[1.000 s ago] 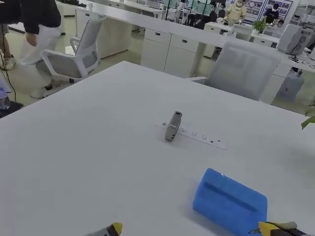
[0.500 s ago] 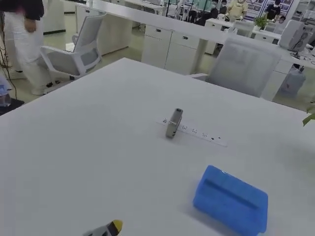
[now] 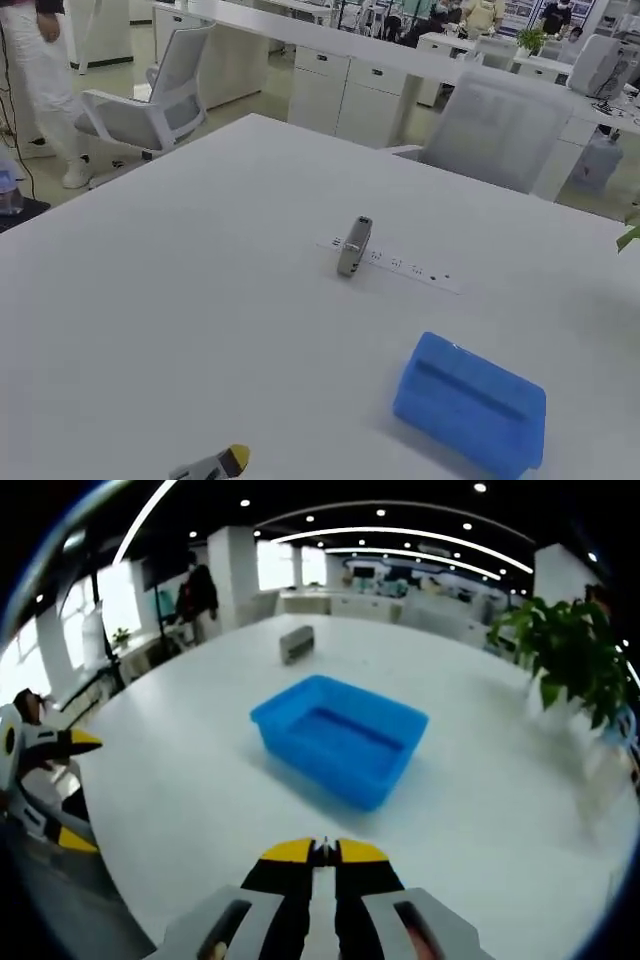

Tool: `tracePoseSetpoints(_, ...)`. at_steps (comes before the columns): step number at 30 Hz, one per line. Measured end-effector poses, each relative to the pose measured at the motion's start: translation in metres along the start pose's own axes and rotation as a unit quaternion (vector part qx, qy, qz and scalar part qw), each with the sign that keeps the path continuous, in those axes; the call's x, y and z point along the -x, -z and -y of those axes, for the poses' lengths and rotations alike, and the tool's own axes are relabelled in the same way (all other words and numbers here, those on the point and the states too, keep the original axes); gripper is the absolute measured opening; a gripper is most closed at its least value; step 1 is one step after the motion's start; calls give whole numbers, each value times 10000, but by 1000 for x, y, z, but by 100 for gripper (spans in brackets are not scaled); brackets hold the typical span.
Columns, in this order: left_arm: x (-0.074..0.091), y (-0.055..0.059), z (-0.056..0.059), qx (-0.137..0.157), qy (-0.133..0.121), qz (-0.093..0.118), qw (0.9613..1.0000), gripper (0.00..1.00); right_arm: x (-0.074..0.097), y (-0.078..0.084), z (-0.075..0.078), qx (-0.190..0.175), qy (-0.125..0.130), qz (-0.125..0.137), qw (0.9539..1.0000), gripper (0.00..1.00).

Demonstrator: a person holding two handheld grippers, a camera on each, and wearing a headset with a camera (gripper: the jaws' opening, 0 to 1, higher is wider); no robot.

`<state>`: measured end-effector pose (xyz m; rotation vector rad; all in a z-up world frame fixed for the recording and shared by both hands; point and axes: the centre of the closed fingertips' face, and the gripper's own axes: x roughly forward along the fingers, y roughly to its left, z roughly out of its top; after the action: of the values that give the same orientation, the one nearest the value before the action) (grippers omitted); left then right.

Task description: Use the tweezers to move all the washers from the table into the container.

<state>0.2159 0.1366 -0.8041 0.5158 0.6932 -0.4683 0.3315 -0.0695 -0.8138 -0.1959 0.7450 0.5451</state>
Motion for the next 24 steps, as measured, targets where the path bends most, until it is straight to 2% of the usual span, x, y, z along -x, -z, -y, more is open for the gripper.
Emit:
tracePoseSetpoints(10, 0, 0, 0, 8, 5, -5, 10000, 78, -4, -3, 2, 127, 20, 3, 9999, 3)
tracePoseSetpoints(16, 0, 1, 1, 0, 26, -26, 10000, 78, -5, -5, -2, 127, 2, 16, 9999, 3)
tracePoseSetpoints(22, 0, 1, 1, -19, 44, -39, 10000, 77, -9, -10, 2, 75, 4, 45, 10000, 3)
tracePoseSetpoints(24, 0, 1, 1, -27, 45, -43, 10000, 77, -8, -8, 1, -63, -30, -8, 10000, 3)
